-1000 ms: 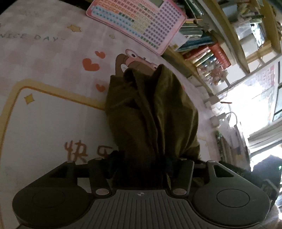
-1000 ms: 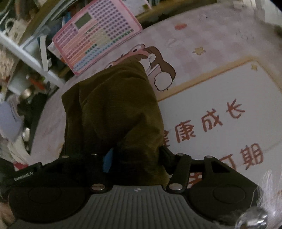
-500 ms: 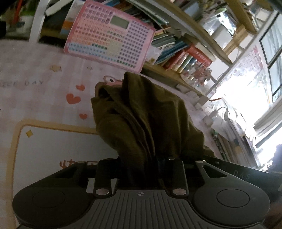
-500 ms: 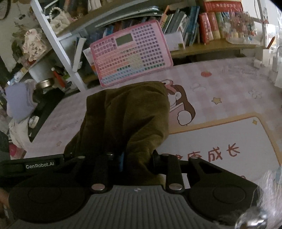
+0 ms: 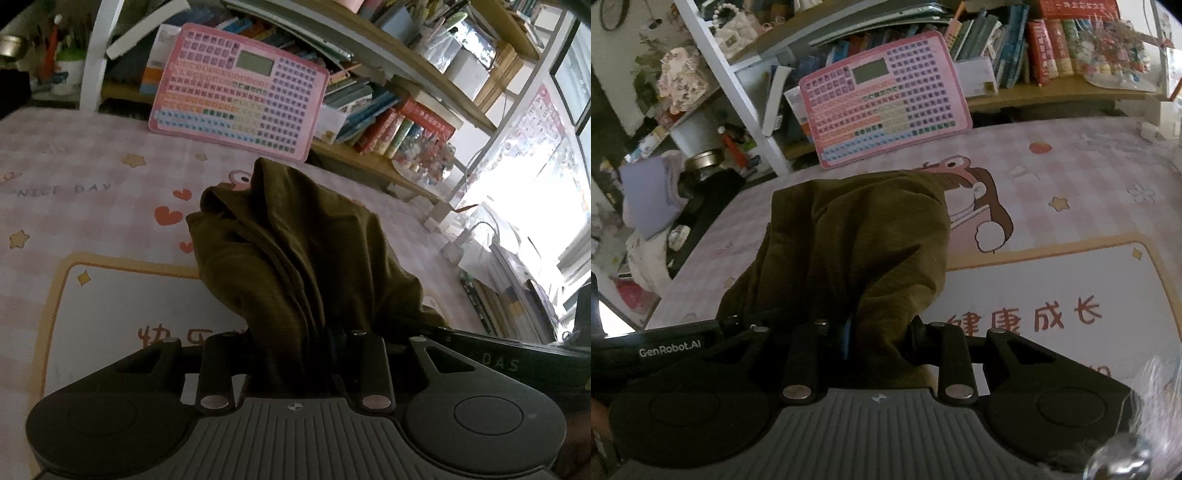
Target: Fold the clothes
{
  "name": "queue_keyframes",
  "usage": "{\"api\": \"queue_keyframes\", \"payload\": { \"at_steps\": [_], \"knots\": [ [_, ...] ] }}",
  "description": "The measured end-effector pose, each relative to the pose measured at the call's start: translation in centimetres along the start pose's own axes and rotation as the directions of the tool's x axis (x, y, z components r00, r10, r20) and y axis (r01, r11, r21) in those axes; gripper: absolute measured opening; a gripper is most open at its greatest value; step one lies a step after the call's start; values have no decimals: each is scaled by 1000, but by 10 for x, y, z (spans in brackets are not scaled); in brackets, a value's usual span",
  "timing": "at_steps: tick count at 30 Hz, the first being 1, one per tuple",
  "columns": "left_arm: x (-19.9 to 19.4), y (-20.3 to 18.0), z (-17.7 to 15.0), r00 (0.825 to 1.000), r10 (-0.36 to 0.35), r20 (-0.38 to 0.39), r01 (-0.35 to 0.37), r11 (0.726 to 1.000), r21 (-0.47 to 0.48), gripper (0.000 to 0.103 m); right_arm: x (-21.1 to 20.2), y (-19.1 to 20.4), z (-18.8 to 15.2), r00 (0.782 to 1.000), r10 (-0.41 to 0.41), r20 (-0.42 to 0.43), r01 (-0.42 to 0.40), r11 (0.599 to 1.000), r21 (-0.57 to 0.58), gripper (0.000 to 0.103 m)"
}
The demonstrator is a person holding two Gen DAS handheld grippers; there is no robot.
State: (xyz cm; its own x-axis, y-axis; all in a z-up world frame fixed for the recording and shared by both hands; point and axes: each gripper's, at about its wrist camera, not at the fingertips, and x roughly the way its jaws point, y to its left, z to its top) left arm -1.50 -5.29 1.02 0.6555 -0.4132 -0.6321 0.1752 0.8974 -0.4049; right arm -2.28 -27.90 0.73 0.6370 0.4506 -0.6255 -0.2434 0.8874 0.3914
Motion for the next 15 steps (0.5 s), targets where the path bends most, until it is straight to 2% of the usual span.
{"api": "queue_keyframes", "payload": {
  "at_steps": [6,15],
  "knots": [
    [3,-31,-4,1000,26,2,-26,1000,12,31,-15,-27,2,999,44,4,-44,999,5,25],
    [11,-76,-22,999,47,-19,-46,998,39,31,-45,-69,-9,998,60,-1,-60,998,20,25]
  ]
}}
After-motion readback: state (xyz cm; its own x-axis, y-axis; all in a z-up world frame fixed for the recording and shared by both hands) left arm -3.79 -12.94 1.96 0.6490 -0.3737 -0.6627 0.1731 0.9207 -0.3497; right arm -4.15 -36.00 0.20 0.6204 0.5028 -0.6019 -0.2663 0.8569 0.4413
